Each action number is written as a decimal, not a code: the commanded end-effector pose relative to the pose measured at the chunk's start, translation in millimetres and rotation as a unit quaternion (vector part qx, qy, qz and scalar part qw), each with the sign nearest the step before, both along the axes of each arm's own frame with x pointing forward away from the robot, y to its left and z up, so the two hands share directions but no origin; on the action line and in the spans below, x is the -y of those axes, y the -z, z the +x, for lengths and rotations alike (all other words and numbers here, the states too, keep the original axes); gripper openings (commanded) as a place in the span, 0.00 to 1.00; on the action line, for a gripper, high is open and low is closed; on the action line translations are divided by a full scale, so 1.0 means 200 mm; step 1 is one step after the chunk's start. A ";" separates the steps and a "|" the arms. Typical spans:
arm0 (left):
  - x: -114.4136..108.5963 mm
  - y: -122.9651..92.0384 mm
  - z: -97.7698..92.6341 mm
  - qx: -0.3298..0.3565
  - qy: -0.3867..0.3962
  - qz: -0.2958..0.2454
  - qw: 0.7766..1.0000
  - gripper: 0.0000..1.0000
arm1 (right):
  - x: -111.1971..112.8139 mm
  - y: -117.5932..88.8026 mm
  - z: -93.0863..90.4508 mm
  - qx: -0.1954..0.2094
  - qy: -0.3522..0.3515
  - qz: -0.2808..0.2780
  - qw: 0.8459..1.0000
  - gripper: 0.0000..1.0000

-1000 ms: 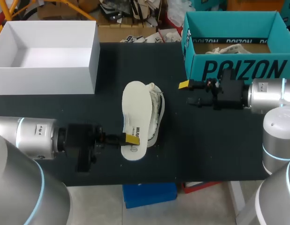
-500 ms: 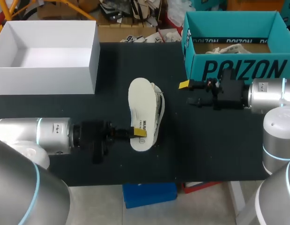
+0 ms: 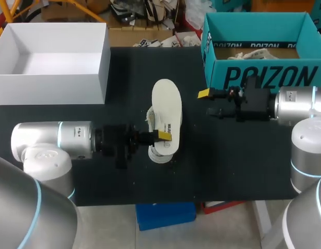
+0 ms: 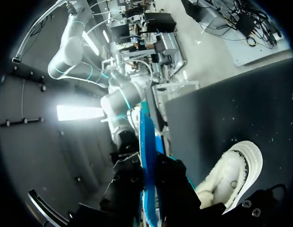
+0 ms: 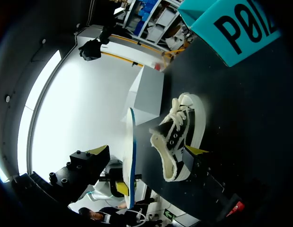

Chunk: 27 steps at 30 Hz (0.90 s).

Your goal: Take the shoe out of the shoebox, open the shoe tongue, remove and reinsert the insole, then place the shoe into the shoebox

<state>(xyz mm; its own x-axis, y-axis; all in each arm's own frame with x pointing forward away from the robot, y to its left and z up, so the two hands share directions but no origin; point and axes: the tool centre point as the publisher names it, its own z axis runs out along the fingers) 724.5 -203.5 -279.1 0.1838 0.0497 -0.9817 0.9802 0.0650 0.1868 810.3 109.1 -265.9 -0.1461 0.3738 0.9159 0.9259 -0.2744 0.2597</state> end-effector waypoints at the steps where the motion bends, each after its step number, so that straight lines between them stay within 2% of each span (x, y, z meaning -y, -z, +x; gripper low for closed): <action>1: 0.01 0.01 -0.02 0.003 -0.006 -0.002 1.000 0.00 | -0.01 0.00 0.00 0.001 0.002 0.000 1.000 1.00; 12: 0.01 0.01 -0.02 0.003 -0.006 -0.002 1.000 0.00 | -0.01 0.00 0.00 0.001 0.002 0.000 1.000 1.00; 14: 0.01 0.01 -0.02 0.003 -0.006 -0.002 1.000 0.00 | 0.00 0.04 -0.01 0.008 -0.032 0.015 0.999 1.00; 15: 0.01 0.01 -0.02 0.003 -0.006 -0.002 1.000 0.00 | -0.02 0.05 -0.01 0.022 -0.074 0.036 0.996 1.00; 19: 0.01 0.01 -0.02 0.003 -0.006 -0.002 1.000 0.00 | -0.08 0.07 -0.01 0.041 -0.151 0.068 0.985 1.00; 23: 0.01 0.01 -0.02 0.003 -0.006 -0.002 1.000 0.00 | -0.15 0.07 -0.01 0.053 -0.195 0.085 0.976 1.00; 27: 0.01 0.01 -0.02 0.003 -0.006 -0.002 1.000 0.00 | -0.20 0.07 -0.03 0.038 -0.217 0.089 0.971 1.00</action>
<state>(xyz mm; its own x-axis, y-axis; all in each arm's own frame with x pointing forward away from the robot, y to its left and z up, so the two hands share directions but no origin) 721.1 -204.1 -280.5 0.1871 0.0440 -0.9814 0.9789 0.0753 0.1900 790.6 142.8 -273.0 -0.3342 0.1597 0.9289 0.9403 -0.0100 0.3401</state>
